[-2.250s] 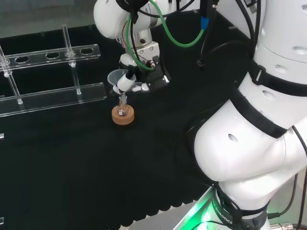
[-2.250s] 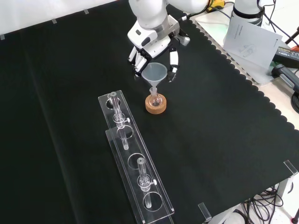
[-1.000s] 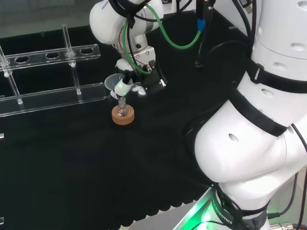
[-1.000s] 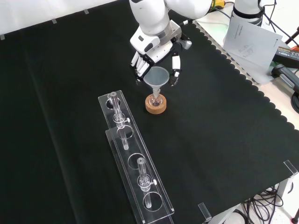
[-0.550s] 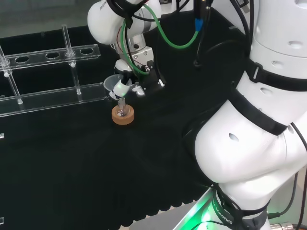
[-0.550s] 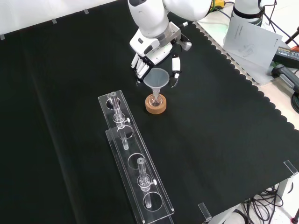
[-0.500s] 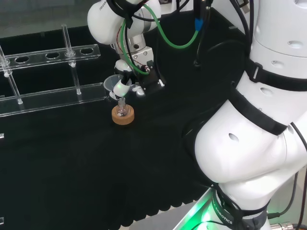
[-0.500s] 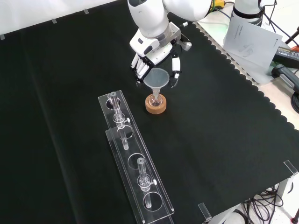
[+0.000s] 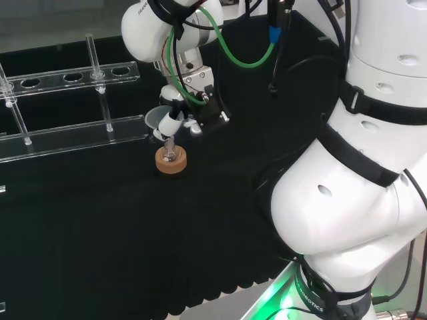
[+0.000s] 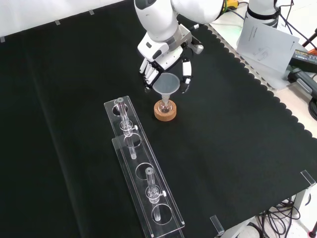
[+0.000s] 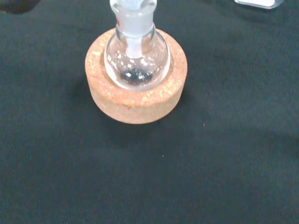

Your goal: Place the funnel on the round-bottom flask.

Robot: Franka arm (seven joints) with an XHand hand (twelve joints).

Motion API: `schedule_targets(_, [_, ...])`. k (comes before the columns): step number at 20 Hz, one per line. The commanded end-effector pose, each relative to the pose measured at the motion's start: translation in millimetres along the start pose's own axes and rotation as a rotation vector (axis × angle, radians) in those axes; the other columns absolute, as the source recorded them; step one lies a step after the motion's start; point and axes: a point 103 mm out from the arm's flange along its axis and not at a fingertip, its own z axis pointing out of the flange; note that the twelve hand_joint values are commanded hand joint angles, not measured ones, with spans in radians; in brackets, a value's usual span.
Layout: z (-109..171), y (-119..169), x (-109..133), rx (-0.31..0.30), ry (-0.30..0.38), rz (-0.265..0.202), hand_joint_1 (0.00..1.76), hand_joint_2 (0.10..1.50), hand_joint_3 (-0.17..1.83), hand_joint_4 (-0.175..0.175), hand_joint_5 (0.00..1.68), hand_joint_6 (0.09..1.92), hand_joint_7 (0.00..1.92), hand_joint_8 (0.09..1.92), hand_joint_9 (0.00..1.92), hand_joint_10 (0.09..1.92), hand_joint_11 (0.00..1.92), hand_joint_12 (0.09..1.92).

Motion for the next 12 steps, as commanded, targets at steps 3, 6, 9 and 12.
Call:
schedule_targets(3, [1, -3, -2, 0.003, 0.002, -0.01, 0.61, 0.69, 0.45, -0.087, 0.4, 0.46, 0.37, 0.86, 0.69, 0.7, 0.48, 1.33])
schedule_targets(6, [0, -6, -1, -0.003, 0.007, -0.021, 0.55, 0.67, 0.41, -0.086, 0.36, 0.36, 0.21, 0.83, 0.58, 0.73, 0.44, 1.36])
schedule_targets(9, [-2, -9, -1, -0.027, 0.016, -0.043, 0.5, 0.66, 0.34, -0.083, 0.29, 0.19, 0.05, 0.76, 0.37, 0.76, 0.36, 1.41])
schedule_targets(12, [-5, -12, 0, -0.055, 0.025, -0.063, 0.45, 0.66, 0.26, -0.08, 0.25, 0.09, 0.0, 0.61, 0.23, 0.8, 0.3, 1.44])
